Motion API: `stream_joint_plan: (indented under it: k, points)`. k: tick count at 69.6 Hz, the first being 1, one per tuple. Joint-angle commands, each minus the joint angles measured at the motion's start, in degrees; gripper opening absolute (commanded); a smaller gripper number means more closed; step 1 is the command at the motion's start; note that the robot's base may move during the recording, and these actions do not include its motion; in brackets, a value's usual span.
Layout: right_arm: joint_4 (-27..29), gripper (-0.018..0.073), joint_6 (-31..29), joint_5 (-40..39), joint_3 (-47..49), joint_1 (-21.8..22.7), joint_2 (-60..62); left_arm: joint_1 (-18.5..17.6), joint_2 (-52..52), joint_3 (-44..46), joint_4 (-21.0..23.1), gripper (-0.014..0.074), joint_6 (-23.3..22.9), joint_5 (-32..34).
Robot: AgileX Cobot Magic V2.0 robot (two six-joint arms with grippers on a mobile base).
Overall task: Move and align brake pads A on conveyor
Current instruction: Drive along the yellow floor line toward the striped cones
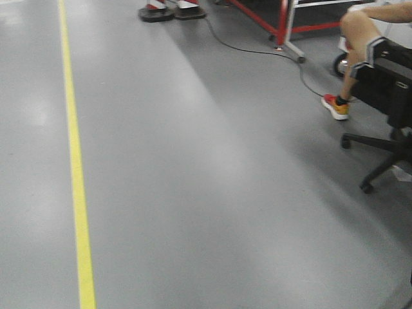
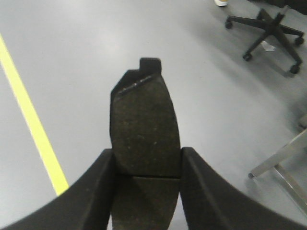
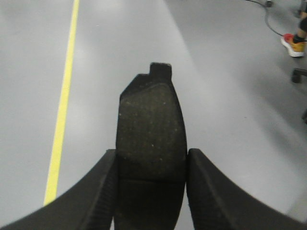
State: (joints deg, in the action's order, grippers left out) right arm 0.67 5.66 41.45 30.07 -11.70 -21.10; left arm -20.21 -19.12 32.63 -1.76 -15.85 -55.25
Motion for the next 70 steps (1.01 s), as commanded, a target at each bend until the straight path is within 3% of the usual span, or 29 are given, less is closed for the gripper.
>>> stream_joint_plan:
  k: [1,70]
  points:
    - [-0.4,0.0015,-0.4,-5.5,1.7,0.2,-0.5,0.1,-0.5,1.6,0.0,-0.0006,-0.4,4.8]
    - [-0.4,0.0015,-0.4,-5.4,1.7,0.2,-0.5,0.1,-0.5,1.6,0.0,-0.0006,-0.4,4.8]
